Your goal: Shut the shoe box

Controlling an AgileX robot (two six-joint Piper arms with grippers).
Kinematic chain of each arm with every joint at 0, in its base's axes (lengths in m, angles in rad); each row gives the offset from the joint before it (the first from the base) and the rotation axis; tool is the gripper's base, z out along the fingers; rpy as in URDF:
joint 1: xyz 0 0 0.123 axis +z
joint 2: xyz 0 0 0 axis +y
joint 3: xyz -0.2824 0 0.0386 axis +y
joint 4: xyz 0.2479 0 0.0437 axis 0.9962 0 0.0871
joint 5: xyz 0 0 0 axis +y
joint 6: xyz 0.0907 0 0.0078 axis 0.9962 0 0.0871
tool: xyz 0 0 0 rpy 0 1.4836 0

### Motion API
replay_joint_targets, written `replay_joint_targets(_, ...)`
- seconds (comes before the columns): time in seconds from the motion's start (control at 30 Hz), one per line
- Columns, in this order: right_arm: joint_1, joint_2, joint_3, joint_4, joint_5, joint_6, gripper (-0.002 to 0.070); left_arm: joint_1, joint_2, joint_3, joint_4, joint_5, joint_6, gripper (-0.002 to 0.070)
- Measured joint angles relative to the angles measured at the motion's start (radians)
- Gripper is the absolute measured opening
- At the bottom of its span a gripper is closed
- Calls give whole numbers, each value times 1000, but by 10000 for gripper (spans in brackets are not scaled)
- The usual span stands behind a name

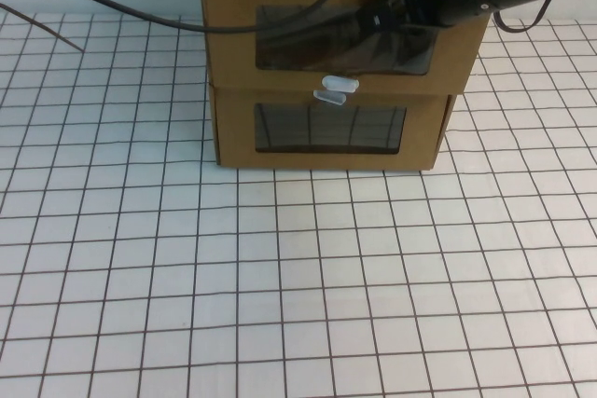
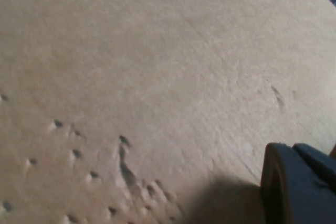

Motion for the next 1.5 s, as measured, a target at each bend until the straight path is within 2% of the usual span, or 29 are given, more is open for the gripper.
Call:
replay_joint_targets(0.17, -1, 0, 0, 17, 11, -29, -14, 0, 0, 0, 0, 0, 0, -5)
replay_joint_targets(0.47, 17, -32, 0, 219, 31, -241, -14, 0, -50, -40, 30, 15, 23, -5)
replay_joint_targets(1.03, 45, 26, 2, 331, -130, -257, -14, 15, -120, -68, 63, 18, 39, -5)
replay_joint_targets(1.3, 45, 12, 2, 305, -50, -261, -14, 15, -125, -68, 70, 86, 39, -5)
replay_joint_targets(1.5, 45, -123, 2, 129, 19, -166, -14, 15, -217, -68, 125, 170, 4, -5)
